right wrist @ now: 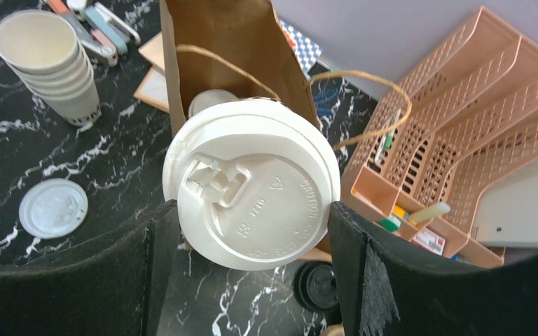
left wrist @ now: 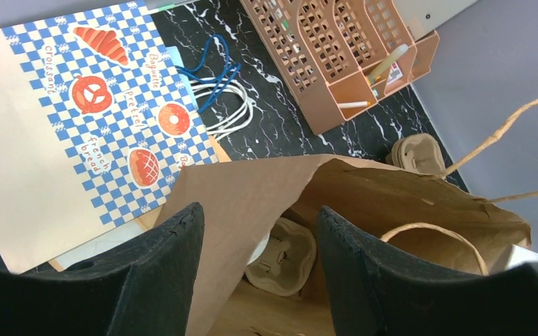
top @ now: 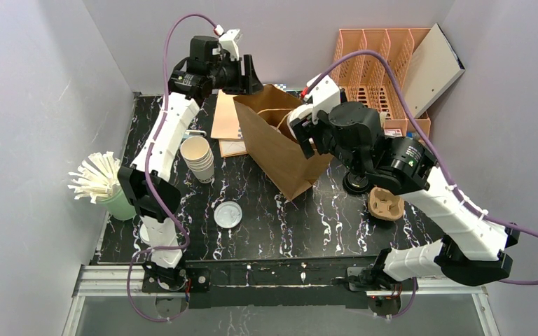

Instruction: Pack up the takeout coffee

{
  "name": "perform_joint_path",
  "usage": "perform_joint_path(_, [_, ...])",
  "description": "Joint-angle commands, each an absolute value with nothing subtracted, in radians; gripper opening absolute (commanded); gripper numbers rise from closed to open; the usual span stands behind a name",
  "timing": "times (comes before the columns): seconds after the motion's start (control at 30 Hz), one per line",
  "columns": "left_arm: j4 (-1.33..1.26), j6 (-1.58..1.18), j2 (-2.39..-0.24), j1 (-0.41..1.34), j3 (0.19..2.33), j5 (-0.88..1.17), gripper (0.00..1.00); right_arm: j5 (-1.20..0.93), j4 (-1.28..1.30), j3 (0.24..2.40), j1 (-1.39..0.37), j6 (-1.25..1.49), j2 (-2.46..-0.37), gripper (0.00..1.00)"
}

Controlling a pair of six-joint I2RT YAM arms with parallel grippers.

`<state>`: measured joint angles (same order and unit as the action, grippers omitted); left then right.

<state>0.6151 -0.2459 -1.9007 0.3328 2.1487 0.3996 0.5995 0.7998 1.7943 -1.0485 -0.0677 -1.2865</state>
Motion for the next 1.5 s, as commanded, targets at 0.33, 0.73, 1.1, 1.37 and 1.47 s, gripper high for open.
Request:
perform_joint_path(0.33, [0.715,-0.047,-1.908,0.468,2.238,0.290,0.09,0.483,0.897,1.711,-0.946,0.076,-1.266,0.63])
perform_joint_path(0.73, [0.627,0.062,-1.830,0.549,2.214,0.236,0.00,0.317,0.919,1.648,-0.940,0.159,-1.211,0.63])
perform_joint_path(1.1, [0.443,0.125,-1.704,0.560,2.023,0.321,0.00,0.388,0.996,1.666,-0.932,0.268,-1.194,0.63])
perform_joint_path(1.37, [0.435,0.145,-1.688,0.564,1.970,0.377,0.00,0.423,1.005,1.760,-0.881,0.298,-1.259,0.63])
perform_joint_path(1.47, [0.435,0.162,-1.683,0.566,1.957,0.375,0.00,0.454,1.008,1.771,-0.861,0.296,-1.265,0.62])
